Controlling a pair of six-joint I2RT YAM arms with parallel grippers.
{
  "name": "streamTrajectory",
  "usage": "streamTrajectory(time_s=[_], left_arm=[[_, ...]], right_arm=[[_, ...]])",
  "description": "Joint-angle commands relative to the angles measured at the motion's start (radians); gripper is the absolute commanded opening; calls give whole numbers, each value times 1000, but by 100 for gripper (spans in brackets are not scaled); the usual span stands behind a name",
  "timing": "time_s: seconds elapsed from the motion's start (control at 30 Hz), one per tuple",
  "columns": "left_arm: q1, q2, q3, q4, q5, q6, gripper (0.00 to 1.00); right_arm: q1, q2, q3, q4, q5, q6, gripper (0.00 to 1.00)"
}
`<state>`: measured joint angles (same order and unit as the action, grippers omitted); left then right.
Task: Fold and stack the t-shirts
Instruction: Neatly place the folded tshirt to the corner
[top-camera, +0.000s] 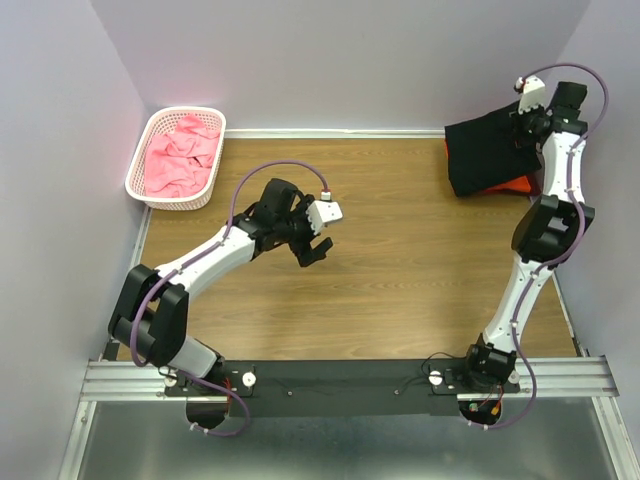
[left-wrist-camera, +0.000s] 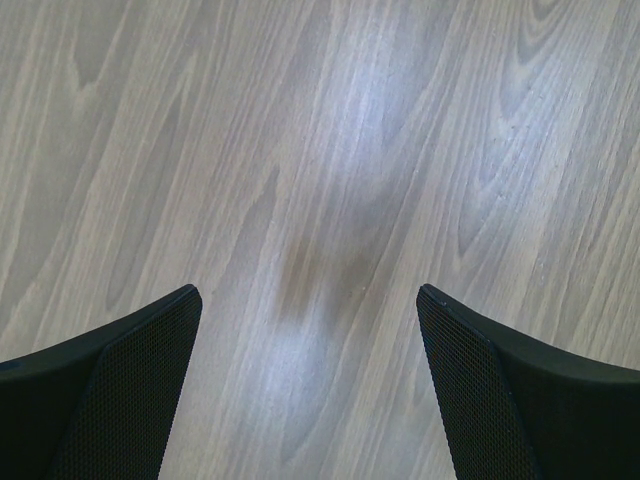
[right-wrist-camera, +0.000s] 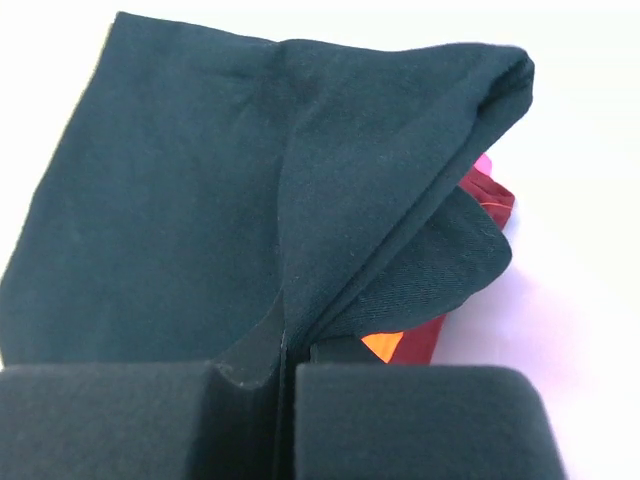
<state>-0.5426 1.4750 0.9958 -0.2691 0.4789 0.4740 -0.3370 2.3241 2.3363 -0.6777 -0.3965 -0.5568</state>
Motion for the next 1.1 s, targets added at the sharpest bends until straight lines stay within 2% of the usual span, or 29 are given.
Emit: streamTrajectory(time_s=[0.0,0.17,0.27,0.37,0.4,0.5,0.73,0.93,1.07], left_arm=[[3,15,38,-21,17,-6,96],[4,15,40,-35,10,-8,96],[3,11,40,-44,4,-15,96],[3,-1,38,-48,4,-15,96],[4,-8,35,-47,6,-17,96],[4,-22,26,-33,4,-26,96],[23,-67,-11,11,33,-63,96],[32,-94,-43,62,66,-98,96],[36,-101,-51,96,82,-133,96]], right_arm=[[-39,59,44,32,-39,-64,1],[-46,106,38,55,-38,-100,0],[-50,136,29,121,25,-118,7],[-56,159,49,153,93,-130,47],[-60,164,66,167,111,-126,69],[-66,150,83,181,113,-88,85],[-66,34,54,188,51,55,100],[-66,-52,18,194,1,224,100],[-66,-55,1,210,-53,356,100]])
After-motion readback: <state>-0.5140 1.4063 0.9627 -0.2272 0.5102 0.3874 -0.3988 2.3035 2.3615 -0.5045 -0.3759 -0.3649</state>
